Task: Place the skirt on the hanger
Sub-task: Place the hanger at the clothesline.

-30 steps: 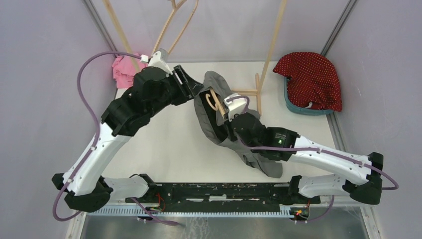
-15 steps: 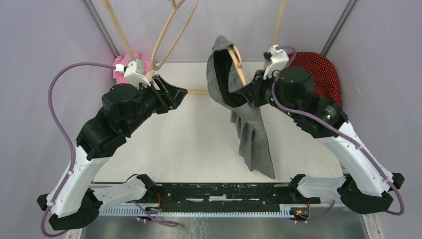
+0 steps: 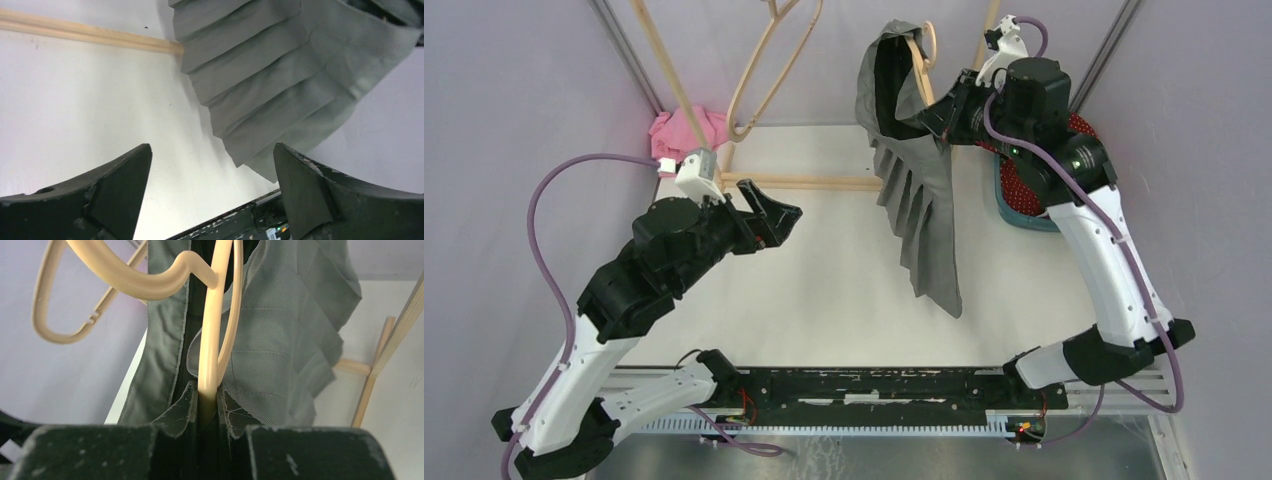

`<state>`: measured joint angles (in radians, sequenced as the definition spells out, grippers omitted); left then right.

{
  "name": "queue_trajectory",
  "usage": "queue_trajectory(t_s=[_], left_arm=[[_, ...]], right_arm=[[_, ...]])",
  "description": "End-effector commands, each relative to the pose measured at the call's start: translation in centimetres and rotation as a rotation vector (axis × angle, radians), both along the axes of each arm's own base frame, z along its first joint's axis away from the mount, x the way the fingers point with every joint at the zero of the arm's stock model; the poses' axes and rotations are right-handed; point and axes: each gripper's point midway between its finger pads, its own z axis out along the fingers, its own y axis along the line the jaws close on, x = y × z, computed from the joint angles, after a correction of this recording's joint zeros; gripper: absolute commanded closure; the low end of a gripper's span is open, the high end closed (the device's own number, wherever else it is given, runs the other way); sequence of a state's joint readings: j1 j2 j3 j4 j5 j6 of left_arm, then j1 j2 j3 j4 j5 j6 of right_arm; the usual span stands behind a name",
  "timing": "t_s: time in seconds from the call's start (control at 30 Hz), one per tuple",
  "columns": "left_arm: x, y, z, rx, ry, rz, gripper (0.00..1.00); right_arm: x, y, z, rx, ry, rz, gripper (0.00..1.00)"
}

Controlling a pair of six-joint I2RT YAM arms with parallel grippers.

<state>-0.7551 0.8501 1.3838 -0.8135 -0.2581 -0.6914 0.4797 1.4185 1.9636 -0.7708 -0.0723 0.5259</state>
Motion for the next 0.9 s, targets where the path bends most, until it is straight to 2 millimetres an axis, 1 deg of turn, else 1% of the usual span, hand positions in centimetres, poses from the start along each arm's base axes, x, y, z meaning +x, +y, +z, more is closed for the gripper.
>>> queue_trajectory(t_s=[0.0, 0.13, 0.37, 0.57, 0.7, 0.87], left_arm=[[-0.4, 0.0, -0.6, 0.006, -0.010, -0.019, 0.01], [-0.5, 0.1, -1.3, 0.016, 0.001, -0.020, 0.01], [-0.1, -0.2, -1.9, 0.035, 0.013, -0.022, 0.01], [0.1, -0.7, -2.3, 0.043, 0.022, -0.035, 0.01], [0.2, -0.9, -2.6, 0.043, 0.024, -0.040, 0.01], [0.5, -1.3, -2.8, 0.056, 0.029, -0.046, 0.01]], right_arm=[[1.9, -0.1, 6.2, 0.168, -0.153, 0.031, 0.99], [3.3, -0.9, 7.2, 0.207, -0.187, 0.030, 0.99], [4.2, -1.5, 9.0, 0.240, -0.282, 0.039, 0.99], [5.2, -1.6, 9.0, 0.262, -0.340, 0.036, 0.99], [6.2, -1.6, 8.6, 0.275, -0.367, 0.025, 0.99], [7.2, -1.6, 9.2, 0.307, -0.415, 0.023, 0.99]])
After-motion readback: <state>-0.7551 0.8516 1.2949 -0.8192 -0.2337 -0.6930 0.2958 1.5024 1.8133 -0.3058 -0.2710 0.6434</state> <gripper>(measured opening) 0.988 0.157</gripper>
